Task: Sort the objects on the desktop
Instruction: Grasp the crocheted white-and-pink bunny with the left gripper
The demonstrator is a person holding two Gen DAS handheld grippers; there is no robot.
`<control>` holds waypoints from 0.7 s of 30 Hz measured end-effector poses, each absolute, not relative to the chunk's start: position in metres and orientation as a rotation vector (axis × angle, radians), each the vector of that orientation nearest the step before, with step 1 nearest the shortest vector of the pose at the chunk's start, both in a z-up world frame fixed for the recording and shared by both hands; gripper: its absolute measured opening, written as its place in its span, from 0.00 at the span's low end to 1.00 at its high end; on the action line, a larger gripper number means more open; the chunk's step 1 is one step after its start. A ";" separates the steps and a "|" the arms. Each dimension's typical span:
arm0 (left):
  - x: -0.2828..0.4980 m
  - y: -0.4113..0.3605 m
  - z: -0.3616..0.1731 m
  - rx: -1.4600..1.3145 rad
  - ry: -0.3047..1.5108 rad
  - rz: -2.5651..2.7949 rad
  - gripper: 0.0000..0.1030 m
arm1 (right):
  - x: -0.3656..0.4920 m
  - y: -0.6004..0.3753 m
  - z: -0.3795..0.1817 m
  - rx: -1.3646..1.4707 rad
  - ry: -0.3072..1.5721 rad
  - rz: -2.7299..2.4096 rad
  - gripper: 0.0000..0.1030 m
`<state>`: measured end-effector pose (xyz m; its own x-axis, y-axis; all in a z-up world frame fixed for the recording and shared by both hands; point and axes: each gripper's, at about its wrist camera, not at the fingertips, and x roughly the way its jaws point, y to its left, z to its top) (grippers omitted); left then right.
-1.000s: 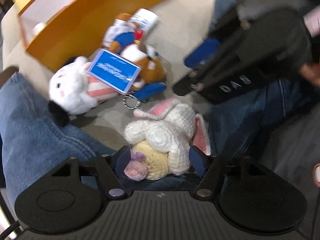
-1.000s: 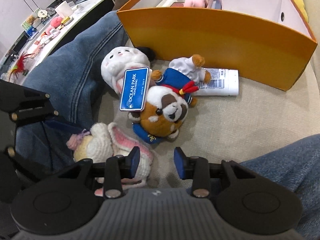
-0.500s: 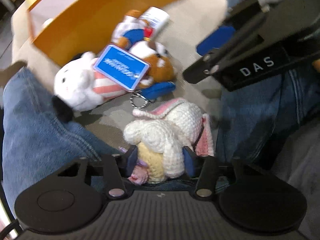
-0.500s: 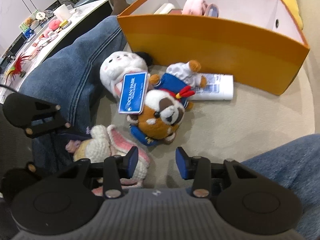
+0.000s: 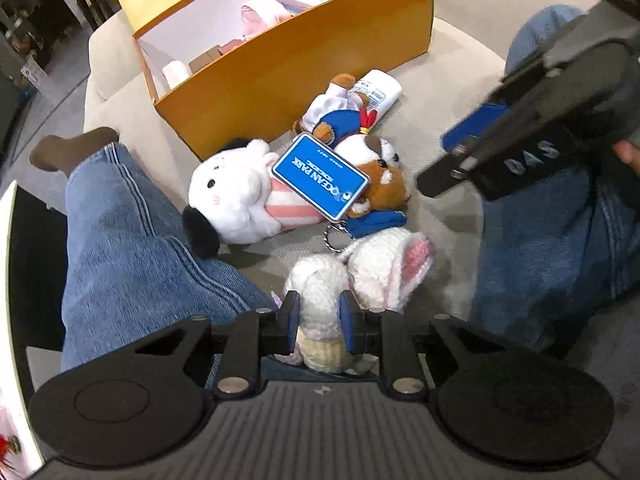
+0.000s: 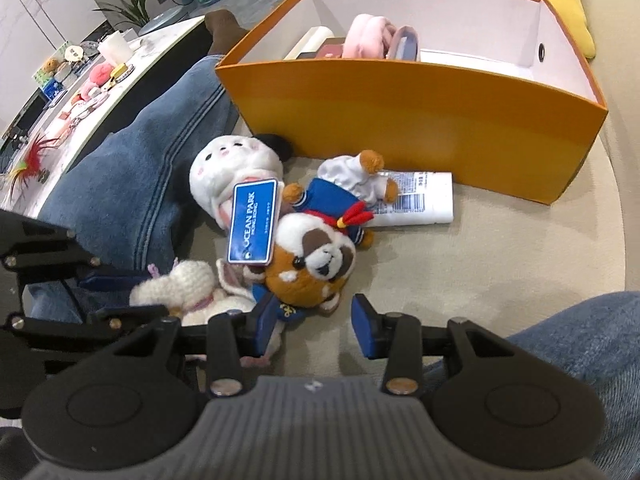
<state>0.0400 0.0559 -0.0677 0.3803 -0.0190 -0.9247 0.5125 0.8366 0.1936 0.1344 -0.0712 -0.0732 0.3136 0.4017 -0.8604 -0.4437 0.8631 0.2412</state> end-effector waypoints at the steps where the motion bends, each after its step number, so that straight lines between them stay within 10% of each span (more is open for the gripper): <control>1: 0.043 0.056 -0.068 0.497 1.143 -0.354 0.24 | 0.133 -0.072 -0.073 -0.043 1.125 0.560 0.42; 21: 0.053 0.072 -0.065 0.515 1.147 -0.432 0.29 | 0.129 -0.034 -0.104 -0.060 1.210 0.691 0.21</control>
